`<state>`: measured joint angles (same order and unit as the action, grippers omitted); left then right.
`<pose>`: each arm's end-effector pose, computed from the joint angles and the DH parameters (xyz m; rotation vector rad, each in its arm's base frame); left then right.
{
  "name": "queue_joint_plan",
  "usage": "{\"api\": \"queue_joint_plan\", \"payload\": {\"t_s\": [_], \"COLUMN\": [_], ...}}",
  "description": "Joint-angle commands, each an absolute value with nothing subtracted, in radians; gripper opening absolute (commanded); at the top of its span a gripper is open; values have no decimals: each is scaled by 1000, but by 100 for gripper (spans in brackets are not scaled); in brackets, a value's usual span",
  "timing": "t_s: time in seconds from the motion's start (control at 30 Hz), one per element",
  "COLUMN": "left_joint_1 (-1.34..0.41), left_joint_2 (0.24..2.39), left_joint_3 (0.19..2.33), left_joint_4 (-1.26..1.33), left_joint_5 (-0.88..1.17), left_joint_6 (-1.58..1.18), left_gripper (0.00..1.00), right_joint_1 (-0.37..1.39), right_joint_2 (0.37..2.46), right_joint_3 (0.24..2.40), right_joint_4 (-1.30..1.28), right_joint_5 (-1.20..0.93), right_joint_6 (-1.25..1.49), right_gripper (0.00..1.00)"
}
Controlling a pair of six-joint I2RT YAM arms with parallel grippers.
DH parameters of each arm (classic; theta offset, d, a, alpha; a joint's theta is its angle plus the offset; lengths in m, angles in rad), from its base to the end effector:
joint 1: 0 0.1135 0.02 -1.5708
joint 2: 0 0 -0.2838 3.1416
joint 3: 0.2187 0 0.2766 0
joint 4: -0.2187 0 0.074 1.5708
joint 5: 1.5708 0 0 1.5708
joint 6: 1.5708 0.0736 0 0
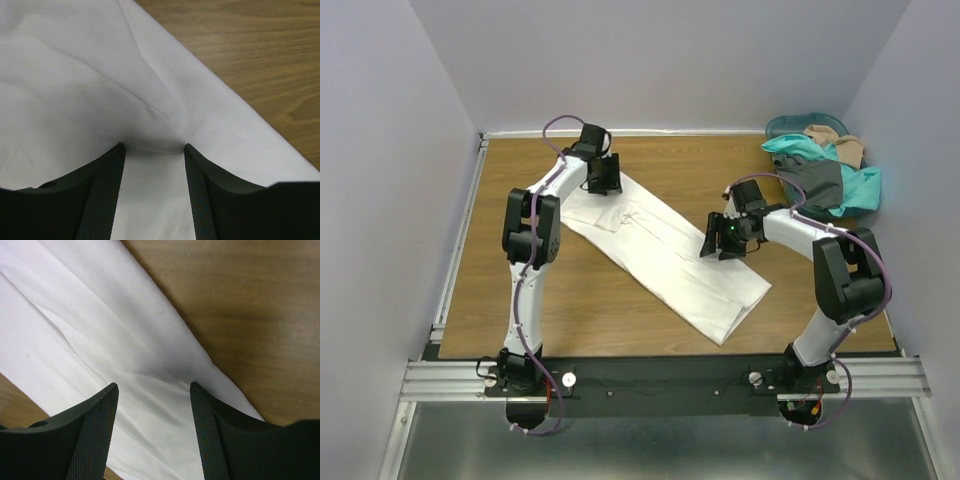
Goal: Fold and stack the t-shirts
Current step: Fold the tshirt
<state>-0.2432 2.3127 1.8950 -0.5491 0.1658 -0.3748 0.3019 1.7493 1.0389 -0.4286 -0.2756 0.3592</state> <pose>0.5466 -0.1481 0.1474 -0.1030 2.5783 -0.4486 0.3519 0.1306 0.1307 -0.0048 2.7699 0.5602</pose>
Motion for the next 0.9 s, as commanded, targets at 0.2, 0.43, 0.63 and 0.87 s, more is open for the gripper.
{"api": "queue_joint_plan", "payload": {"t_s": [0.2, 0.43, 0.63, 0.87], "left_joint_1": [-288, -272, -238, -233], "left_joint_2": [2370, 2198, 2164, 2253], "left_joint_3": [2088, 1941, 1755, 1769], "left_joint_4": [-580, -578, -540, -537], "left_joint_5": [213, 169, 182, 218], "left_joint_6": [-255, -226, -239, -229], "left_gripper": [62, 71, 71, 71], "right_joint_1": [342, 383, 436, 459], "right_joint_2": [1525, 1561, 1641, 1687], "right_joint_3": [920, 966, 985, 948], "right_joint_4": [-554, -551, -523, -509], "right_joint_5": [-273, -261, -241, -247], "right_joint_6": [541, 540, 531, 534], "right_gripper": [66, 66, 67, 67]}}
